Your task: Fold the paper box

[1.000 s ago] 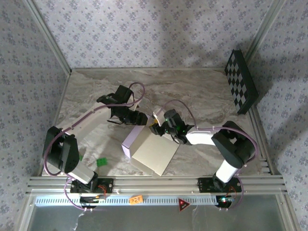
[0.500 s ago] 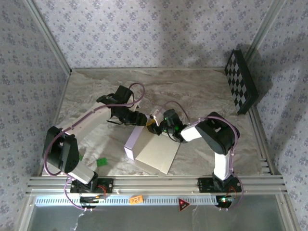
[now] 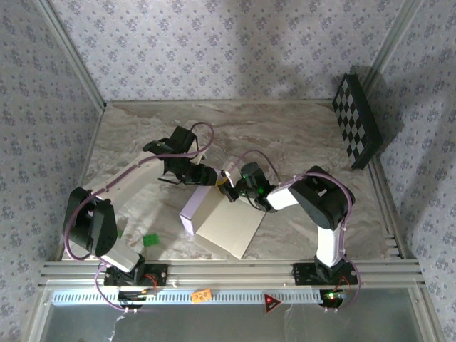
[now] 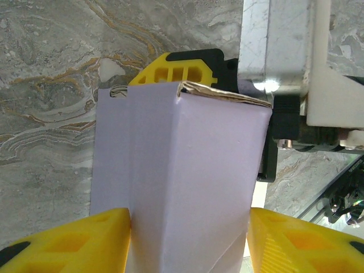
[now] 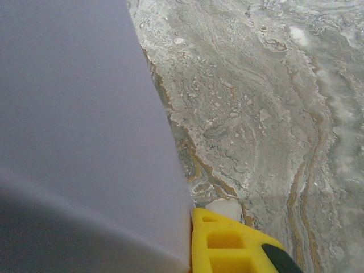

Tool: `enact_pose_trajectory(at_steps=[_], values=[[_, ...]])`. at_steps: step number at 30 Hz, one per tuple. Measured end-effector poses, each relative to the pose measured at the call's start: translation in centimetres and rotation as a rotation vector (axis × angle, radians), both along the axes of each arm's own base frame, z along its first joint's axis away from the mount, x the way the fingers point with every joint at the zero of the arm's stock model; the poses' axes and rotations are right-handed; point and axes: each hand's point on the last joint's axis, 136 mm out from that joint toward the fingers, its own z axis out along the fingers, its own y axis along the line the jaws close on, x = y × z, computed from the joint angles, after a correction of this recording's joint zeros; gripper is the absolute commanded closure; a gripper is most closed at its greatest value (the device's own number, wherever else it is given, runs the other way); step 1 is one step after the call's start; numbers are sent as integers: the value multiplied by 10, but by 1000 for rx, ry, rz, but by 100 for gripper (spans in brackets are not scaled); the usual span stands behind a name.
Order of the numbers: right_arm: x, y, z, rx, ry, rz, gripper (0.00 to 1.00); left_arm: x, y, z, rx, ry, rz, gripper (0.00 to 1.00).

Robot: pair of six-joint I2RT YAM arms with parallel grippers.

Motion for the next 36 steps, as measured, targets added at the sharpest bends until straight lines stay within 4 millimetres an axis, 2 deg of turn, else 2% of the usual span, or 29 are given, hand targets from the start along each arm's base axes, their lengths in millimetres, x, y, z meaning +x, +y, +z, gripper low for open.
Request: enact_pose_trajectory(at_steps=[2,6,11,16,19,24,30,34,36], values=[[-2,-3,2,-22,7,0,100,0,0,2,-4,-4,1,41],[-8,-9,12,-76,29,12,100,-2,0,12,-21,-21,14,29],[-13,-19,37,-168,74,60,100,-1,9,51,-85,-112,56,24],[-19,-45,53,-324,170,102,100,4,30,85,-124,-212,124,21],[-28,-63,60,-442,239,137,100,7,39,91,-128,-242,153,21],[-39,-88,64,-658,343,192,100,3,44,68,-98,-190,164,26],[-48,-121,37,-922,499,223,100,-6,47,31,-62,-106,170,28],[-39,-132,20,-1063,563,231,99,-8,45,17,-64,-68,167,32],[-33,-134,15,-1107,575,237,96,-8,44,10,-63,-51,168,33]])
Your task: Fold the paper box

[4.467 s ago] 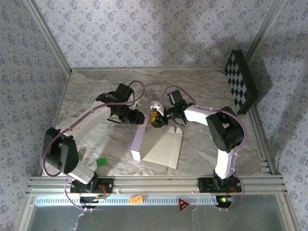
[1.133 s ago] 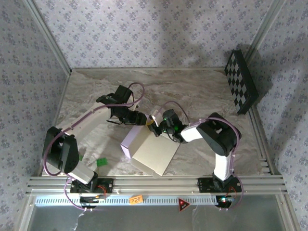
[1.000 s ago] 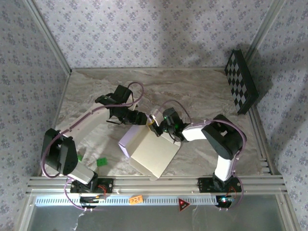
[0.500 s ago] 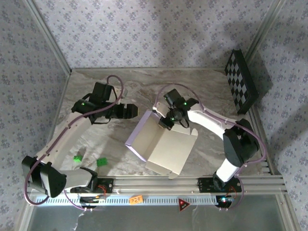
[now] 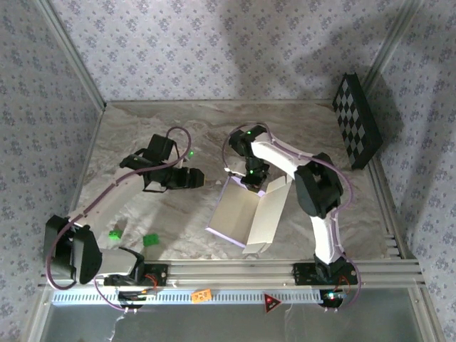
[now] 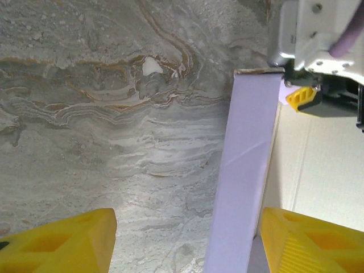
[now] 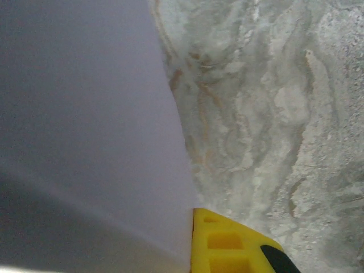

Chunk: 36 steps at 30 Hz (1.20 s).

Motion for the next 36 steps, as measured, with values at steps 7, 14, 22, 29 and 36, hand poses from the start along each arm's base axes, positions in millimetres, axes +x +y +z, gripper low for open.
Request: enact_pose_trajectory(at_steps=[7,14,22,29,36], values=[[17,3,-8,-73,12,37,69,3,-2,-7,-3,6,0,33],[27,29,18,12,-79,47,60,5,-5,-18,3,33,-6,33],[45,53,97,239,-320,-97,57,0,-22,-42,40,87,-68,33],[38,55,175,486,-505,-281,57,14,-56,-42,74,21,-218,33],[10,39,197,587,-557,-368,58,38,-85,-27,98,-209,-484,33]])
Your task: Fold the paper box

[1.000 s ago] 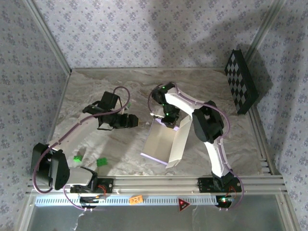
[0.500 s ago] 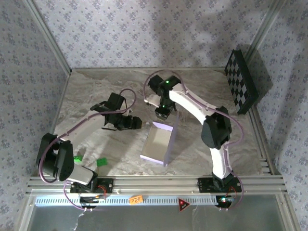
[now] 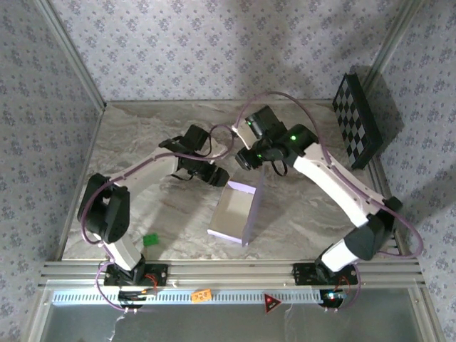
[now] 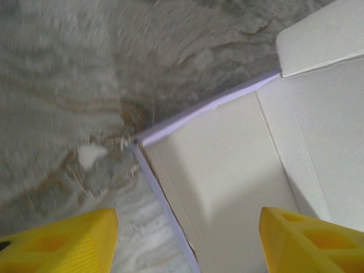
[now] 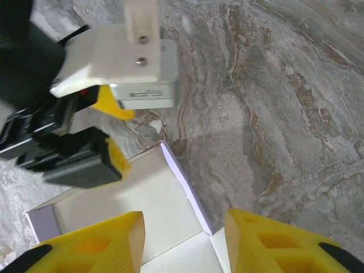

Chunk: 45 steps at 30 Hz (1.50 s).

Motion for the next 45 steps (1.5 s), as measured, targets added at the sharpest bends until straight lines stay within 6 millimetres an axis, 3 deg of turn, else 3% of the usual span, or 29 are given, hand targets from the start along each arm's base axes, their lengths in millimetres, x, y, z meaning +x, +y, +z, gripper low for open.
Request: enact_pose_trajectory(at_steps=[5,16,25,32,38,45], values=[[-14,-21,12,33,-45,-37,58,14,-19,-6,-6,-134,-232,32],[-23,-57,32,67,-112,-114,58,18,-58,-47,-20,-253,-580,31],[-25,-61,29,64,-103,-128,59,11,-77,-71,-3,-285,-685,44],[-25,-62,26,61,-96,-130,60,16,-87,-81,34,-348,-681,67],[-25,-62,26,61,-97,-130,61,15,-81,-102,83,-377,-642,82],[-25,-62,26,61,-97,-130,62,18,-76,-100,132,-459,-570,94]])
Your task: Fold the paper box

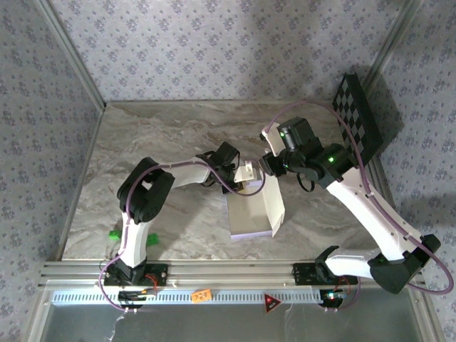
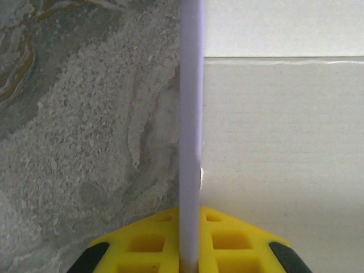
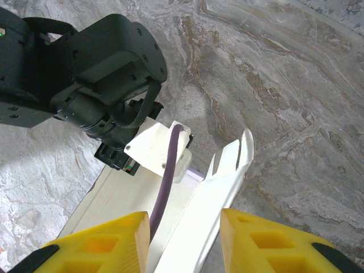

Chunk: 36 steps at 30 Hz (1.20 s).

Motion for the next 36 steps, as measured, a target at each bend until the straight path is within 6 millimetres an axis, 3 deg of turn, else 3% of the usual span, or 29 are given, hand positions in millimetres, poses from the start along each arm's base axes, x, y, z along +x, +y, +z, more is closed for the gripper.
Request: enact_pose_trajectory(at_steps=[7,13,19,26,36], values=[[0,0,0,0,0,0,62,1,5,1,52,-69,85,94],[0,2,-1,-2,4,4,62,1,10,1,64,-61,156,64],[0,2,-2,-3,5,5,61,-3,11,7,32,-13,202,49],[-1,2,-4,-5,8,6,61,-6,-2,21,-60,41,231,48],[-4,0,-8,-9,14,8,61,9,-6,23,-138,14,339,66]])
